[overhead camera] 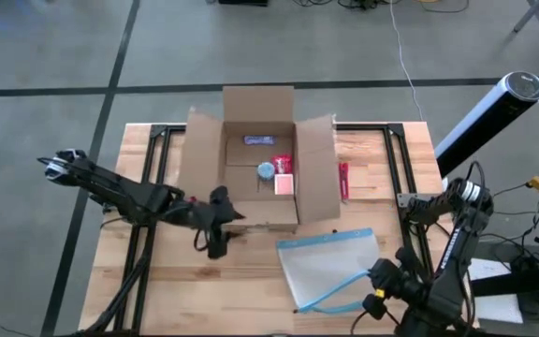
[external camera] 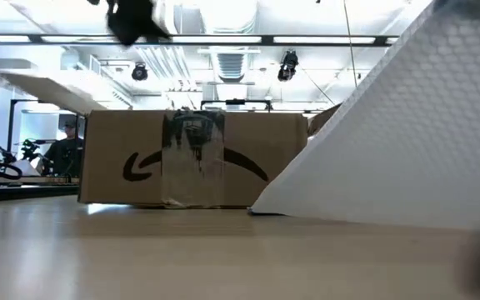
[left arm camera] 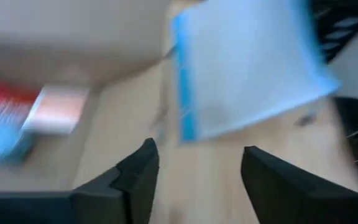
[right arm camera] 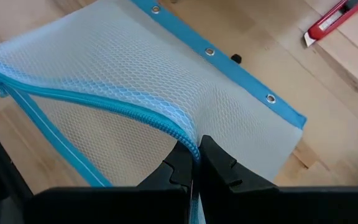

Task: Unpack boxes
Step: Open the transparent blue transparent zip bag

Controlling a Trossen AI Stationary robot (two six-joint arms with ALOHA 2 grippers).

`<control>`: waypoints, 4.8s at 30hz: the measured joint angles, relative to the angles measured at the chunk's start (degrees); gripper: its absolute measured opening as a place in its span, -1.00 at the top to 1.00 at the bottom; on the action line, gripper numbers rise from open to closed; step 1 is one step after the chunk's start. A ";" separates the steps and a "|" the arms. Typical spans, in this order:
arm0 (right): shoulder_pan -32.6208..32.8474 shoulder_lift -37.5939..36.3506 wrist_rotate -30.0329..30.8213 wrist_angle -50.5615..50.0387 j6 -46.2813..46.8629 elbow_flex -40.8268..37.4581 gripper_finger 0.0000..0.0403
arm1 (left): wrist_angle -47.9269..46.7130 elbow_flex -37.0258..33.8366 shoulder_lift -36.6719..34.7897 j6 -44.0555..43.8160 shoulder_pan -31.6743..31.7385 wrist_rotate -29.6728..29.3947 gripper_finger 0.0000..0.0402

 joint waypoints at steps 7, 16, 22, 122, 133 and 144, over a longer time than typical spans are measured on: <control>-1.80 1.02 2.37 0.51 -0.05 0.00 1.00 | 10.57 6.84 12.93 4.78 -8.32 -0.07 -0.14; -3.15 1.11 6.18 1.32 -1.25 0.00 1.00 | 9.13 22.52 36.04 5.69 -10.42 -0.50 -0.03; -3.11 1.11 6.15 1.56 -1.18 0.00 1.00 | 6.27 29.61 45.54 4.50 -10.39 -0.01 0.02; -4.42 4.58 8.47 36.22 -21.56 0.28 1.00 | -3.68 33.98 46.13 2.68 -15.22 -4.30 0.32; -5.94 4.58 8.54 36.20 -22.87 0.28 1.00 | -10.42 33.98 46.07 -4.84 -19.33 -3.71 0.19; -8.22 4.58 8.61 36.19 -24.70 0.28 1.00 | -9.08 34.33 46.07 -8.64 -20.70 -2.47 0.14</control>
